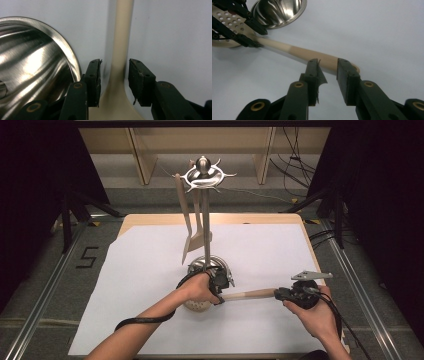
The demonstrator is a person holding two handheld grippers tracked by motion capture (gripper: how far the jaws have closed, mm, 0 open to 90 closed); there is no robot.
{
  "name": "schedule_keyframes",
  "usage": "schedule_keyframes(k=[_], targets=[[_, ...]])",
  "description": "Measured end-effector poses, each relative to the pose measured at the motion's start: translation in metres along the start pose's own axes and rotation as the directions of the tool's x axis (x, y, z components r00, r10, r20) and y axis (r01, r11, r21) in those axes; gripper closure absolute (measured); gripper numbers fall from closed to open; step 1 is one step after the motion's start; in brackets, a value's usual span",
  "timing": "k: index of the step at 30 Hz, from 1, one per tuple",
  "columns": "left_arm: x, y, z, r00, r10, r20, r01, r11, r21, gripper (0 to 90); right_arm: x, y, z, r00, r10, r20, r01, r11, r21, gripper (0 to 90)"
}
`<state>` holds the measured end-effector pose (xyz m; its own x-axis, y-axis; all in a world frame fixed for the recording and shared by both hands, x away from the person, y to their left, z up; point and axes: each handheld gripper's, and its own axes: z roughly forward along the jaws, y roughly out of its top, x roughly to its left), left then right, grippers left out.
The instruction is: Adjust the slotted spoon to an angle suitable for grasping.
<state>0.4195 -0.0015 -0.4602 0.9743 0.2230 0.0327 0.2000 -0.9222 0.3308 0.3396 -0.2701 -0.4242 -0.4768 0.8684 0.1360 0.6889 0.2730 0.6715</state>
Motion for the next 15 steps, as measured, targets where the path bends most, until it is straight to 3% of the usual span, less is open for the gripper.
schedule_keyframes(k=[4, 5, 8, 10, 12, 14, 15], targets=[[0.001, 0.003, 0.001, 1.0000, 0.007, 0.001, -0.007, 1.0000, 0.000, 62.0, -0.001, 0.000, 0.000, 1.0000, -0.007, -0.002, 0.007, 1.0000, 0.001, 71.4], [0.000, 0.003, 0.002, 0.9998, -0.011, 0.017, 0.011, 0.9999, 0.006, 62.4, -0.003, 0.000, 0.002, 0.9992, -0.038, -0.014, 0.038, 0.9991, -0.018, 71.4], [0.000, 0.005, 0.002, 0.9998, 0.018, 0.010, -0.018, 0.9997, 0.014, 65.8, -0.001, 0.000, 0.000, 1.0000, -0.008, -0.003, 0.008, 1.0000, 0.001, 71.4], [0.000, 0.006, 0.002, 0.9997, 0.016, 0.018, -0.017, 0.9995, 0.026, 68.9, 0.001, 0.000, 0.000, 0.9999, 0.015, -0.006, -0.015, 0.9999, 0.006, 71.3], [0.000, 0.008, 0.002, 0.9996, 0.012, 0.025, -0.013, 0.9992, 0.037, 70.5, -0.001, 0.000, 0.001, 0.9998, -0.016, -0.009, 0.016, 0.9999, 0.005, 71.3], [-0.001, 0.010, 0.003, 0.9998, 0.007, 0.016, -0.008, 0.9986, 0.053, 72.1, 0.002, 0.000, 0.001, 0.9998, 0.016, -0.010, -0.016, 0.9997, 0.017, 71.4], [-0.003, 0.012, 0.003, 0.9996, -0.010, 0.028, 0.008, 0.9974, 0.071, 72.7, 0.001, 0.000, 0.001, 0.9999, 0.005, -0.011, -0.005, 0.9999, 0.013, 71.4]])
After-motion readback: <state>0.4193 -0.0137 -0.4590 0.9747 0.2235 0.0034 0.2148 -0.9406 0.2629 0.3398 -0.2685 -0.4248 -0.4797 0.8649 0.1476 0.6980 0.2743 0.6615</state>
